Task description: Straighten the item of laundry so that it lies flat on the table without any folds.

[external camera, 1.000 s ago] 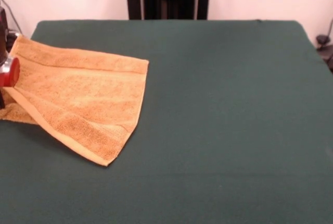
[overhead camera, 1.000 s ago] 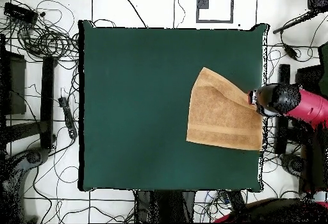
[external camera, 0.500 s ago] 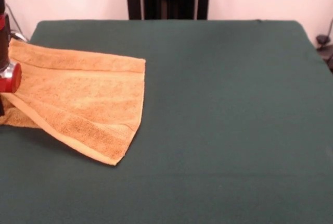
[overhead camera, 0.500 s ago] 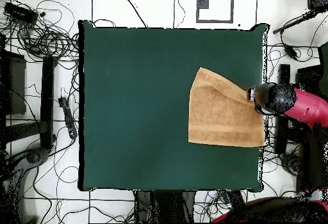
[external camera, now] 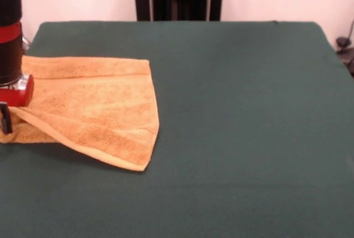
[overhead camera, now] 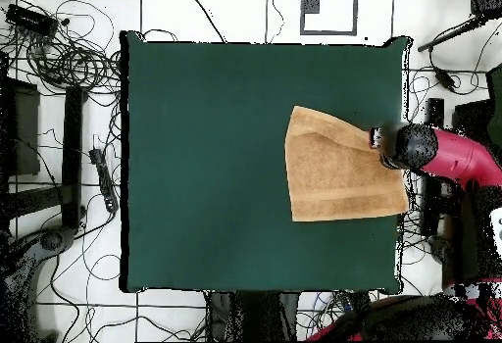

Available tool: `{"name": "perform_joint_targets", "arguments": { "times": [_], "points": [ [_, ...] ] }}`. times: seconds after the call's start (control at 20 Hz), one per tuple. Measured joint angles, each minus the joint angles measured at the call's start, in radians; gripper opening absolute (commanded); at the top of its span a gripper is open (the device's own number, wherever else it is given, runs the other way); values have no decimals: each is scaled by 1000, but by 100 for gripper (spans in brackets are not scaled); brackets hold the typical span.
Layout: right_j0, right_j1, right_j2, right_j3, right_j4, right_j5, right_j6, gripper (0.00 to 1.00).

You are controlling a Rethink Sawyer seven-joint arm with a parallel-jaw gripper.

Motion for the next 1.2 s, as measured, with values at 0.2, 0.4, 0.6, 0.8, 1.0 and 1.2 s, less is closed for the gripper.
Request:
{"name": "perform_joint_targets", "arguments": {
  "times": [0.2, 0.4, 0.6, 0.8, 1.0, 1.2],
  "points": [
    [22, 1, 0, 3, -1, -29, 0, 0],
    [27, 1, 0, 8, -3, -47, 0, 0],
    [27, 1, 0, 10, -3, -53, 0, 0],
    [27, 0, 0, 11, -4, -53, 0, 0],
    [28, 1, 0, 11, -6, -56, 0, 0],
    [34, 1, 0, 12, -6, -63, 0, 0]
  ]
}}
